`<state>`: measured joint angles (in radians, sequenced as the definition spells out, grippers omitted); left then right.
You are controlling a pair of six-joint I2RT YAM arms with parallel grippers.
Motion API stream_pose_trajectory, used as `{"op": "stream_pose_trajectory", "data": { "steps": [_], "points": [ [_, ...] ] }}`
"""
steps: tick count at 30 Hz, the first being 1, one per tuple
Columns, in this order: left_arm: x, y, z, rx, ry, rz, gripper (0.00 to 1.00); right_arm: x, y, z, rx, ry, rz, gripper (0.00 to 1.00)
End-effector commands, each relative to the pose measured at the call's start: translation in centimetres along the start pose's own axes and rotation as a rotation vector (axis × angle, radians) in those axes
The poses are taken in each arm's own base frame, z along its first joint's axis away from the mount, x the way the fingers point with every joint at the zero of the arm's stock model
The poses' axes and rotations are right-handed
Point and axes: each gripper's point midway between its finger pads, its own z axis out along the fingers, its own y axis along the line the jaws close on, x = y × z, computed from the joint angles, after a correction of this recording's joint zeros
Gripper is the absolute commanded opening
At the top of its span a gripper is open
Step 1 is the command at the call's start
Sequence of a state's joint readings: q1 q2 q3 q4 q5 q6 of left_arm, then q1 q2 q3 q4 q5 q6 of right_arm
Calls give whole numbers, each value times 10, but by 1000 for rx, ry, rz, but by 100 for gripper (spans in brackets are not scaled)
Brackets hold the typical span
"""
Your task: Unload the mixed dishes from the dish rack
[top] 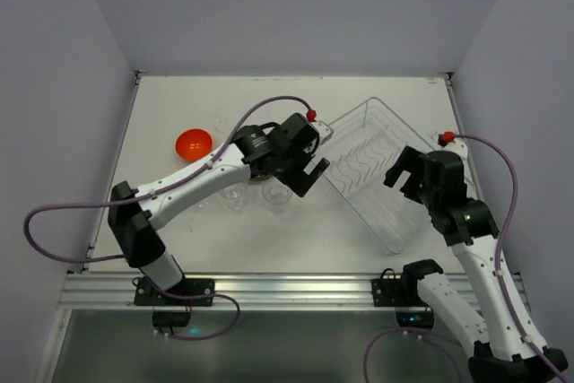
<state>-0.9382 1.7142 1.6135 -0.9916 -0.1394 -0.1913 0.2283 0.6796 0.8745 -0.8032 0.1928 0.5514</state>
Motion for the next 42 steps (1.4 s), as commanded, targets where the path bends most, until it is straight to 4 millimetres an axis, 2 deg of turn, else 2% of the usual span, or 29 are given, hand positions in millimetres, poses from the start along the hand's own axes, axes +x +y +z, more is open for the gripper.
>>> {"op": "stream_pose_trajectory", "data": {
  "steps": [1,2,3,4,5,6,7,9,10,11,13,16,17,20,23,24,25,28,31,37,42],
  "points": [
    [-38,18,-54,-44,-255,-107,100,-28,-23,12,192,-132,135,99],
    [-43,28,-82,-63,-348,-149,100,-30,-26,15,218,-137,143,99],
    [-44,35,-93,-85,-402,-180,100,-30,-29,20,247,-128,138,99],
    [-38,49,-92,-150,-453,-227,100,-33,-34,20,282,-139,140,99],
    [-33,61,-117,-179,-535,-273,100,-29,-40,19,320,-118,138,99],
    [-16,69,-105,-220,-532,-293,100,-29,-43,19,352,-109,149,99],
    [-6,83,-119,-271,-584,-337,100,-29,-49,17,393,-115,173,99],
    [13,93,-114,-314,-579,-359,100,-19,-57,17,432,-88,177,99],
    [31,98,-101,-355,-549,-372,100,-16,-60,18,443,-80,172,99],
    [38,102,-106,-361,-575,-388,100,-14,-68,19,468,-74,183,99],
    [41,102,-106,-347,-630,-420,100,-12,-75,19,487,-58,193,99],
    [43,94,-119,-274,-666,-399,100,-11,-89,15,521,-62,227,99],
    [41,96,-127,-278,-672,-402,100,-10,-93,15,533,-56,232,99],
    [53,105,-130,-341,-606,-389,100,-5,-100,17,556,-25,219,99],
    [67,109,-123,-373,-559,-360,100,1,-104,20,559,-12,216,99],
    [74,109,-113,-380,-544,-349,100,2,-107,21,565,-14,221,99],
    [76,110,-112,-387,-554,-343,100,4,-107,22,559,-8,218,99],
    [81,101,-101,-324,-567,-341,100,8,-111,29,556,6,232,99],
    [82,96,-94,-302,-563,-329,100,10,-104,37,498,27,212,99],
    [80,89,-92,-260,-566,-316,100,16,-102,52,480,76,215,99],
    [77,85,-99,-224,-608,-312,100,26,-108,60,519,103,244,99]
  ]
}}
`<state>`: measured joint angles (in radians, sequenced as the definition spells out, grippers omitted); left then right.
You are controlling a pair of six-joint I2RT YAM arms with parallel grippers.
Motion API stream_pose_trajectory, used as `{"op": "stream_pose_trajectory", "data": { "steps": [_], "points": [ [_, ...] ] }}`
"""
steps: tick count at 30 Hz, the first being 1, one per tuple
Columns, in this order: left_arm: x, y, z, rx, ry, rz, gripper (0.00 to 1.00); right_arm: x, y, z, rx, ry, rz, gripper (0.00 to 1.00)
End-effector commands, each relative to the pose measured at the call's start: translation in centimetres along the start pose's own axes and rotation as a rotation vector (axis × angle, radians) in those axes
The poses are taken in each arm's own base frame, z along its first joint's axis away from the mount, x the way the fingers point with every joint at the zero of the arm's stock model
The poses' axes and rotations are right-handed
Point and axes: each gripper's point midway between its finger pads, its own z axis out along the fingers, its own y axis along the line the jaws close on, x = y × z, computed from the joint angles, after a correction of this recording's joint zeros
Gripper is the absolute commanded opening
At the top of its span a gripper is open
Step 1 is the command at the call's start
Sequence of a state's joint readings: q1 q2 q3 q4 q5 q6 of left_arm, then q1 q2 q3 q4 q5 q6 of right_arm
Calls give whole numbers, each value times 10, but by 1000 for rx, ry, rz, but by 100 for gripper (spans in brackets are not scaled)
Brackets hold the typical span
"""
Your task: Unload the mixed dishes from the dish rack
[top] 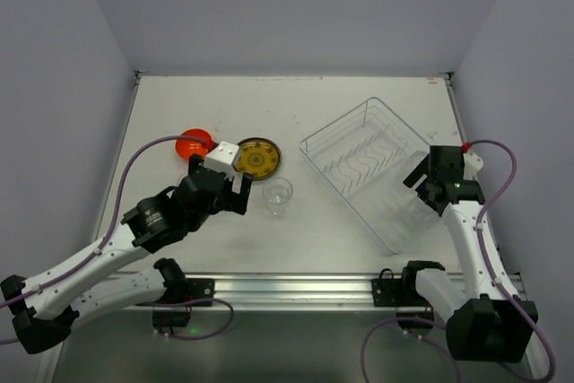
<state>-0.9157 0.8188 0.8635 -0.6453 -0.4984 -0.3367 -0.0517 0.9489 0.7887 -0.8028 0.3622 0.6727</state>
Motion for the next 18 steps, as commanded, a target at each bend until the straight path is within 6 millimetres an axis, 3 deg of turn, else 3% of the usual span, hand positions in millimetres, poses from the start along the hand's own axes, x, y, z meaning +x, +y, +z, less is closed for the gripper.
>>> {"op": "stream_pose_trajectory", "data": {
  "steps": [1,11,18],
  "points": [
    [-14,-5,-4,45,-67,-19,100,1,5,9,-4,-1,29,99],
    [-14,-12,-5,86,-71,-18,100,17,-8,23,93,35,114,97],
    [-14,-13,-4,89,-66,-14,100,21,-4,26,80,50,129,81]
  ]
}}
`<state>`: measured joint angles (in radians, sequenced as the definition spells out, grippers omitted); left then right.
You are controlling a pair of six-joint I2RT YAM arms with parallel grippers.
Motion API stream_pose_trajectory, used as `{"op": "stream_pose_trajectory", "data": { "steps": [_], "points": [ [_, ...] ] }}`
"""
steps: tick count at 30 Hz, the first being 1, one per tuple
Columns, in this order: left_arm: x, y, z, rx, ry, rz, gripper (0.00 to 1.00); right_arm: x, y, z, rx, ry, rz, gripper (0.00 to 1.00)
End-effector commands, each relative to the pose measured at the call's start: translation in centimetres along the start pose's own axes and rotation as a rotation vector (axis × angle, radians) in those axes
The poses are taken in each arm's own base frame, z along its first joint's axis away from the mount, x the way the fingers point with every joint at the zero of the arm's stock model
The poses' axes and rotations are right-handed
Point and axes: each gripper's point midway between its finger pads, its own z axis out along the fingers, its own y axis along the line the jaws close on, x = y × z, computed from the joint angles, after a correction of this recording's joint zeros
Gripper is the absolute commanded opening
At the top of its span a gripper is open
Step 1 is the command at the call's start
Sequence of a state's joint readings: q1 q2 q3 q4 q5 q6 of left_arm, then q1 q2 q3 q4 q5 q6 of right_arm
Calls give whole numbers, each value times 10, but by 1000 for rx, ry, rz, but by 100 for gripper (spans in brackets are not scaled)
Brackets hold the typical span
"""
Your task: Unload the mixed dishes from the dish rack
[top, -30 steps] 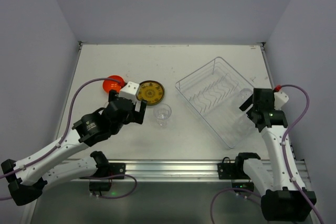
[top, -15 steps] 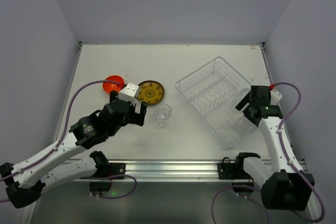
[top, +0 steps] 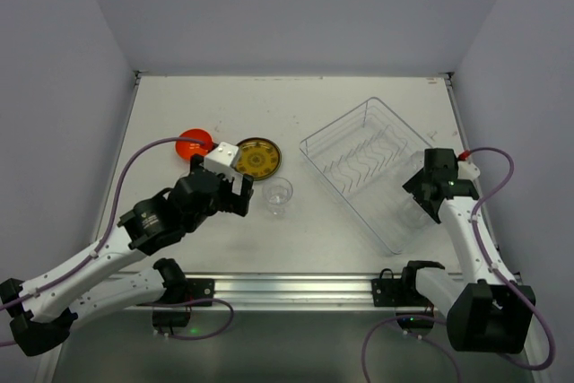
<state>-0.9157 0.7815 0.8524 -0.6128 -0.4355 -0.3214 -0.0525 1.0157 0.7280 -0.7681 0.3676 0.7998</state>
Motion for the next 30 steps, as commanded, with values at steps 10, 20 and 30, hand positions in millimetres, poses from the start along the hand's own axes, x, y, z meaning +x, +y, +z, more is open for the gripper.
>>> {"op": "stream_pose_trajectory", "data": {
  "steps": [10,20,30],
  "points": [
    [-6,0,7,-18,-8,13,100,2,2,-8,-75,-36,26,46],
    [-26,-7,-4,23,-41,-22,100,6,27,-31,-260,4,-2,4],
    [-114,-98,-67,614,-376,-174,100,-25,55,-119,-567,-85,-23,0]
  ]
}}
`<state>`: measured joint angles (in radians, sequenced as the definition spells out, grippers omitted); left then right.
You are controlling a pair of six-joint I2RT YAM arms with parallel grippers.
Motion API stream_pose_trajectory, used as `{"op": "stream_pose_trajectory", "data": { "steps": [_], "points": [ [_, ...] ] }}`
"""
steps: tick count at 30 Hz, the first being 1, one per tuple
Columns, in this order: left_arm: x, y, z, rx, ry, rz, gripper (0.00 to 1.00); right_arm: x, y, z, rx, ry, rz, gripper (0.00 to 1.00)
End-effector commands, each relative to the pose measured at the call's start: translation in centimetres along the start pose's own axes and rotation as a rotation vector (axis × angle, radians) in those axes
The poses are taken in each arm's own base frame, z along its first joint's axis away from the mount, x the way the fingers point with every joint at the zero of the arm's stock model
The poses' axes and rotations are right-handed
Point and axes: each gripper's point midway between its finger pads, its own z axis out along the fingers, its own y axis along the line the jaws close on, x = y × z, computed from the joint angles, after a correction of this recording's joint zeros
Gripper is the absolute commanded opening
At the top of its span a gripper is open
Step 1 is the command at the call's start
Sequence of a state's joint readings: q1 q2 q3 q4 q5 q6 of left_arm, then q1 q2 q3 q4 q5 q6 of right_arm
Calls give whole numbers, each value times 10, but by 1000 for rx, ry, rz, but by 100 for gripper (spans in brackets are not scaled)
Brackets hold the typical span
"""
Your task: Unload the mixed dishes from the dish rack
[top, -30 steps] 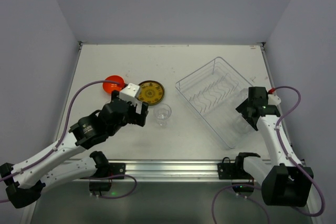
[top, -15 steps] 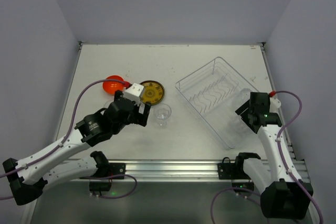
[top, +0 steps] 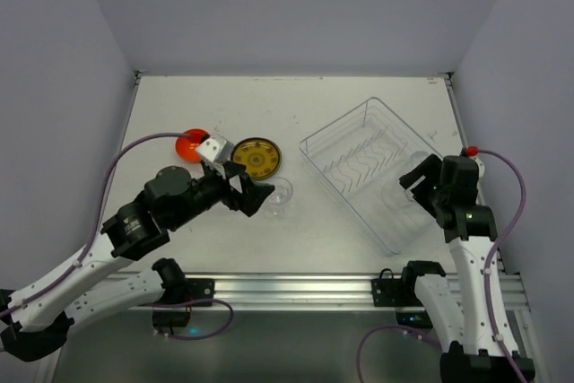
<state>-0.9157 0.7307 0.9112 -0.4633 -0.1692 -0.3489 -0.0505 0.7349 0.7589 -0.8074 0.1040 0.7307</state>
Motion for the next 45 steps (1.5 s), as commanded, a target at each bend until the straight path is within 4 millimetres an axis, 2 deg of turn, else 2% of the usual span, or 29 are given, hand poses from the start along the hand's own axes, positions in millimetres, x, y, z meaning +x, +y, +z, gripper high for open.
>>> {"op": "stream_pose_trajectory", "data": {
  "steps": [1,2,3,4,5,7,8,10,11,12,13,14,17,20,23,27,29,30,31,34,37,38,39,40,41,42,43,44,45],
  "points": [
    [-47,-72,-8,382,-189,-82,100,-20,55,-50,-288,-44,-46,0],
    [-65,-84,-10,451,-266,-94,100,-25,69,-63,-364,-58,-52,0],
    [-70,-93,-9,498,-290,-103,100,-24,79,-77,-440,-59,-64,0],
    [-60,-102,-1,547,-254,-123,100,-14,96,-93,-557,-4,-82,0],
    [-73,-109,-2,594,-320,-127,100,-17,110,-108,-646,-11,-98,0],
    [-62,-119,7,660,-311,-145,100,-9,133,-141,-839,29,-137,0],
    [-76,-125,1,707,-386,-141,100,-7,139,-152,-899,34,-151,0],
    [-68,-131,7,753,-374,-170,100,-8,151,-176,-1013,24,-173,0],
    [-77,-136,2,791,-424,-173,100,-3,154,-190,-1079,44,-196,0],
    [-73,-140,6,818,-400,-203,100,-2,157,-201,-1123,48,-196,0],
    [-80,-145,2,855,-434,-208,100,0,161,-214,-1195,48,-229,0],
    [-75,-149,9,871,-415,-219,100,2,163,-220,-1229,51,-238,0],
    [-78,-165,6,975,-412,-271,100,5,166,-234,-1309,54,-263,0],
    [-87,-174,-1,1046,-465,-289,100,7,168,-237,-1371,42,-294,0],
    [-81,-189,4,1111,-429,-329,97,14,167,-243,-1429,68,-304,0],
    [-85,-210,-9,1207,-461,-315,84,15,168,-245,-1469,54,-328,0],
    [-83,-219,-9,1224,-452,-311,70,16,168,-248,-1502,57,-336,0],
    [-83,-221,-9,1228,-450,-311,60,17,168,-250,-1516,57,-343,0],
    [-85,-223,-10,1235,-456,-309,35,19,168,-252,-1536,49,-363,0],
    [-83,-225,-8,1222,-452,-315,0,20,166,-252,-1550,36,-383,0],
    [-79,-219,4,1145,-427,-322,0,24,164,-249,-1557,37,-404,0],
    [-84,-216,10,1098,-443,-311,0,26,164,-246,-1557,25,-422,3],
    [-82,-214,17,1060,-424,-304,0,27,162,-237,-1527,37,-405,18],
    [-67,-210,33,987,-336,-299,0,25,162,-230,-1493,24,-384,40],
    [-75,-206,35,935,-358,-256,0,13,165,-213,-1415,-65,-377,68],
    [-70,-202,42,883,-323,-232,0,13,156,-193,-1264,-19,-313,99],
    [-39,-190,59,774,-175,-206,0,2,152,-173,-1141,-52,-283,99],
    [-37,-179,63,688,-165,-147,0,-7,143,-154,-1015,-102,-290,99],
    [-41,-174,64,636,-134,-118,0,-23,125,-131,-816,-146,-229,99]
  ]
}}
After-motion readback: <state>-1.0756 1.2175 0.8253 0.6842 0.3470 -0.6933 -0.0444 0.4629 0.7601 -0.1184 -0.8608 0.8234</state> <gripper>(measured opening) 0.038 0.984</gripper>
